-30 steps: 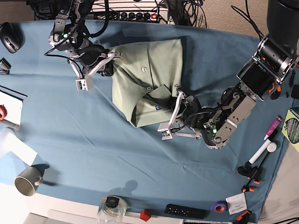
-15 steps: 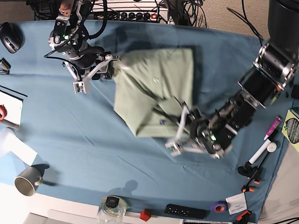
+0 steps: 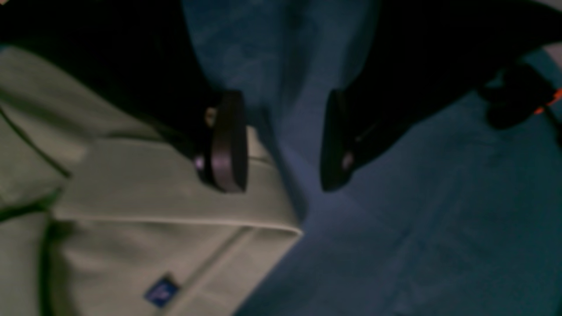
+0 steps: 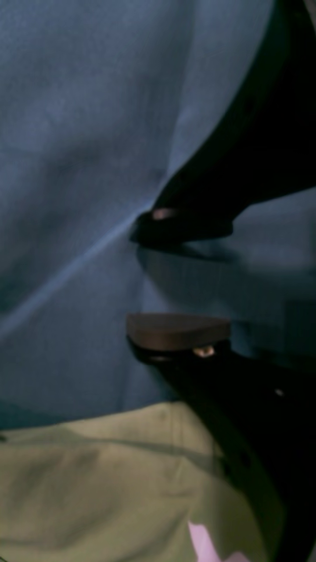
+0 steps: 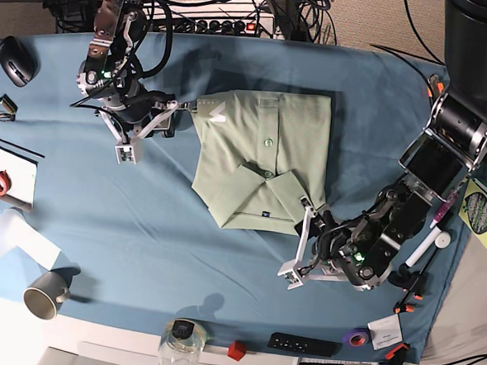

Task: Fold the T-shirt properly

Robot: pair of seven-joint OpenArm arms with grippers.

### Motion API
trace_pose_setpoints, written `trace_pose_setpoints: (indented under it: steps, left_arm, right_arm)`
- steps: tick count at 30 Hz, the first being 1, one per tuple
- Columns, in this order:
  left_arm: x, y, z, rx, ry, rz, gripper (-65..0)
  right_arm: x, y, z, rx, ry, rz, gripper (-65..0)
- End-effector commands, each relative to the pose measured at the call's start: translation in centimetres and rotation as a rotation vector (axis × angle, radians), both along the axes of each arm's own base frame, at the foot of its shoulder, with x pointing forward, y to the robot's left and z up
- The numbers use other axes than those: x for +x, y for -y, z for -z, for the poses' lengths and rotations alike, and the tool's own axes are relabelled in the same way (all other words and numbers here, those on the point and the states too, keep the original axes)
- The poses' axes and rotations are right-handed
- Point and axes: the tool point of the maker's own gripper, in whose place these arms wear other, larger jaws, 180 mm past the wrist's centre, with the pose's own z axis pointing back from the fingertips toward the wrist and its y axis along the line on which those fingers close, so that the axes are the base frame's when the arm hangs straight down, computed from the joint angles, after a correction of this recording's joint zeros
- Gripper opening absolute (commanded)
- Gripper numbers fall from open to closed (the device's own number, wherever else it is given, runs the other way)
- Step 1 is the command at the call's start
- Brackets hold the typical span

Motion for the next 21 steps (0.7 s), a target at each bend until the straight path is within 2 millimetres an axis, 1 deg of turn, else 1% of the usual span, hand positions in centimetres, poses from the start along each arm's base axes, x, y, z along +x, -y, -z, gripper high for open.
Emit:
trace_pose_setpoints:
  steps: [1, 3, 4, 5, 7, 9, 13, 16, 19, 21]
  left_arm:
    - [1.1, 0.0, -2.3, -0.015, 0.047, 0.008, -39.2]
    - [0.6, -0.8, -2.3, 0.008, 0.044, 0.023, -43.4]
    - [0.2, -1.5, -2.2, 0.028, 0.041, 0.026, -45.4]
    - [-0.3, -2.5, -2.1, 0.047, 0.037, 0.022, -46.8]
    - [-1.4, -4.6, -1.7, 0.067, 0.036, 0.005, -47.2]
    - [-3.0, -7.1, -1.2, 0.076, 0.03, -0.025, -47.2]
    - [-7.0, -12.2, -0.6, 0.086, 0.028, -0.101, -47.2]
    - [-10.2, -15.6, -0.7, 0.107, 0.03, -0.155, -47.2]
    - [-13.4, -18.3, -0.6, 0.13, 0.015, -0.21, -47.2]
    - [-15.3, -19.5, -0.4, 0.133, -0.002, -0.247, -47.2]
  right_arm:
    - [1.2, 0.5, -1.5, -0.03, 0.058, 0.001, -38.8]
    - [1.6, 1.7, -2.1, -0.097, 0.07, 0.004, -38.9]
    - [1.7, 2.4, -2.5, -0.135, 0.074, 0.005, -38.9]
    - [1.7, 3.3, -2.8, -0.174, 0.075, 0.005, -38.9]
    - [1.3, 4.9, -3.2, -0.241, 0.058, 0.005, -38.9]
    - [0.4, 6.4, -3.1, -0.276, 0.037, 0.016, -38.9]
    - [-2.4, 9.1, -2.5, -0.311, -0.015, 0.077, -38.9]
    - [-4.9, 11.3, -2.8, -0.339, -0.036, 0.159, -39.0]
    - [-7.6, 12.9, -3.5, -0.377, -0.058, 0.195, -39.0]
    - [-9.4, 13.4, -3.9, -0.39, -0.076, 0.205, -39.0]
